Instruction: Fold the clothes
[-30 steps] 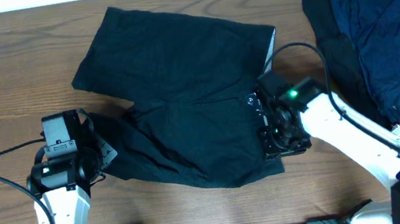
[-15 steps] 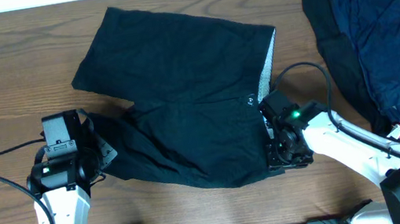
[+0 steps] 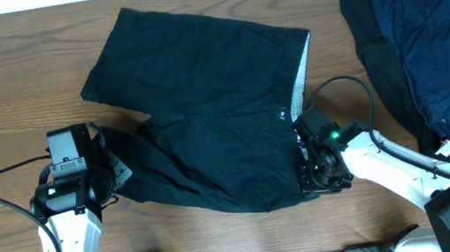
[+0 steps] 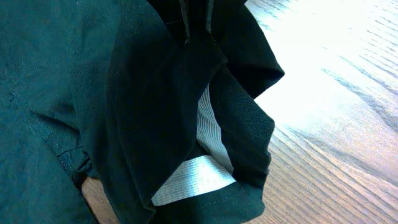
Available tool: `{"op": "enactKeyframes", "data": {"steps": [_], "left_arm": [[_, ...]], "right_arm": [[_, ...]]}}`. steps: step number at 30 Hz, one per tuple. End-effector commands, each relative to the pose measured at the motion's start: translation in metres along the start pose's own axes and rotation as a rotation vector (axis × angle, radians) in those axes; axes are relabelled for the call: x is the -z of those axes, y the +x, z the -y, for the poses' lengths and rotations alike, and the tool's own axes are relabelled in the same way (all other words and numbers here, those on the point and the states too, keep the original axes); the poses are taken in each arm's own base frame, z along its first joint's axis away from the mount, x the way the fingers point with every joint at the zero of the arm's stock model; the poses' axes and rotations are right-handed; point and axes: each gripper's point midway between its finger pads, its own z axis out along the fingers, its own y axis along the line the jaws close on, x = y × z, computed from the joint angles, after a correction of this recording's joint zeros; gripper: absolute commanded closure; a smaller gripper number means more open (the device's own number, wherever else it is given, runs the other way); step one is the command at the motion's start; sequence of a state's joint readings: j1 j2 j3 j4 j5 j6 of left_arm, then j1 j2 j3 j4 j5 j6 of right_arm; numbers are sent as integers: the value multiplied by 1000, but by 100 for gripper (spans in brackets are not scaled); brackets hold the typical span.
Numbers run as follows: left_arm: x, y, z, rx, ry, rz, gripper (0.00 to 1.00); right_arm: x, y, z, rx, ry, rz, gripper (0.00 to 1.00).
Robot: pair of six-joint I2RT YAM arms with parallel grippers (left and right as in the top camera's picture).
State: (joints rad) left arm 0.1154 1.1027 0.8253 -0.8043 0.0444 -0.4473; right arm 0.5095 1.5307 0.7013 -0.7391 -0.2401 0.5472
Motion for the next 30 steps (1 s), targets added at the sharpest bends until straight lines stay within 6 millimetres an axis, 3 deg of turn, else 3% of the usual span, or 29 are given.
{"op": "enactKeyframes", "data": {"steps": [1, 5, 8, 14, 23, 26, 30], "left_arm": [[3, -6, -1, -9, -11, 21, 94], [9, -8, 0, -53, -5, 33, 94], [25, -13, 3, -52, 10, 61, 94], [65, -20, 6, -67, 45, 131, 94], [84, -3, -6, -65, 34, 140, 94], [88, 3, -10, -64, 30, 131, 94], [100, 10, -13, -65, 29, 127, 94]], "right_arm": [[-4, 12, -4, -1, -23, -35, 99], [3, 10, -9, 4, -44, -23, 99], [23, 3, -11, 7, -68, 20, 99], [93, -20, 1, 8, -126, 171, 99], [185, -33, 40, 32, -106, 302, 99], [208, -35, 45, 44, -99, 340, 99], [220, -31, 49, 50, -80, 345, 99]]}}
